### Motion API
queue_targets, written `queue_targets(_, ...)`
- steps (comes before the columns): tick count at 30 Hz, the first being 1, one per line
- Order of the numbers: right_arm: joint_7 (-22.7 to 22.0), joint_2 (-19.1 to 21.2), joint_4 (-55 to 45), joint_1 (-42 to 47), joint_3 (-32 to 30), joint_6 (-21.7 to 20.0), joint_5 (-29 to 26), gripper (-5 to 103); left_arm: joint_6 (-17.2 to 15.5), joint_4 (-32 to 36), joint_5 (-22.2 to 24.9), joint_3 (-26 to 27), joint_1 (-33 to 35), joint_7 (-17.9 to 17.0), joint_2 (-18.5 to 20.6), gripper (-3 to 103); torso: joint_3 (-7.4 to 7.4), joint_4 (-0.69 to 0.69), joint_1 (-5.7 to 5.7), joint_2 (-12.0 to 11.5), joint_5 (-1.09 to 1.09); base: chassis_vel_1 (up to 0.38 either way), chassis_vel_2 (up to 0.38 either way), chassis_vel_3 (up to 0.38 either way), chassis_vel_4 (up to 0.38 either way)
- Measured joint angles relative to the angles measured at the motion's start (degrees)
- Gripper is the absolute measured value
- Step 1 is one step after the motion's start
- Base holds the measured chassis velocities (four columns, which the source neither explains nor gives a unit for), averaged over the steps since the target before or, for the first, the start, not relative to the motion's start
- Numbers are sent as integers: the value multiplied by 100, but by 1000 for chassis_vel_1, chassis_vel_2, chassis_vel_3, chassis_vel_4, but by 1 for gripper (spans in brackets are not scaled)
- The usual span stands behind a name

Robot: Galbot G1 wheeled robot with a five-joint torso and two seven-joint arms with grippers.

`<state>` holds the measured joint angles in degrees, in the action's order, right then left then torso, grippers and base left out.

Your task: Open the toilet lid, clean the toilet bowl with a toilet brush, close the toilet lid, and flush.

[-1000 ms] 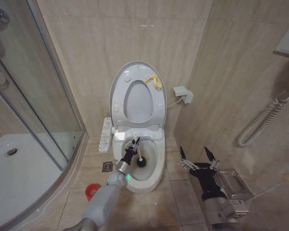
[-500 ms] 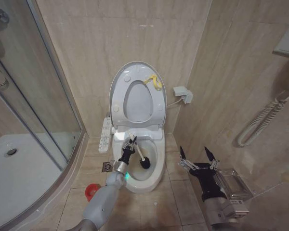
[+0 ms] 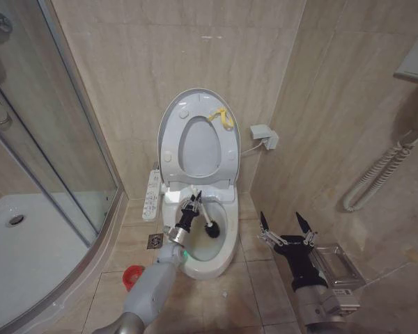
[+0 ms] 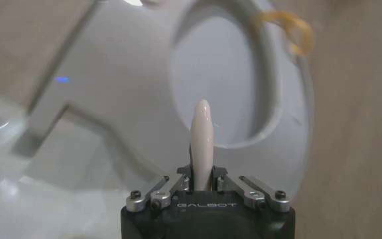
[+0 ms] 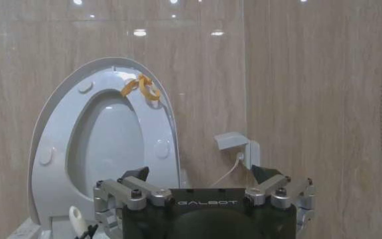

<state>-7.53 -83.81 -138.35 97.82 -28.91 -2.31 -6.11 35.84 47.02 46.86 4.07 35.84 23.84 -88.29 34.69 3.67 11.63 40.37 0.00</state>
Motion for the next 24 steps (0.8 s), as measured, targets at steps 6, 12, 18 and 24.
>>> queue_targets(6,0,0,0,0,0,0,0,100,-26,-54,-674,38,84,-40,150,18,0,0,0,0,1,0,0,0,0)
queue_targets(12,0,0,1,0,0,0,0,100,188,-135,-1890,284,98,-73,418,18,1,-2,1,-1,-1,0,0,0,0)
queue_targets(18,0,0,0,0,0,0,0,100,279,489,-1714,223,111,-149,642,18,0,1,0,-1,0,0,0,0,0)
queue_targets(24,0,1,0,0,0,0,0,100,-29,1761,-922,19,504,-375,932,18,0,0,0,-1,-1,0,0,0,0)
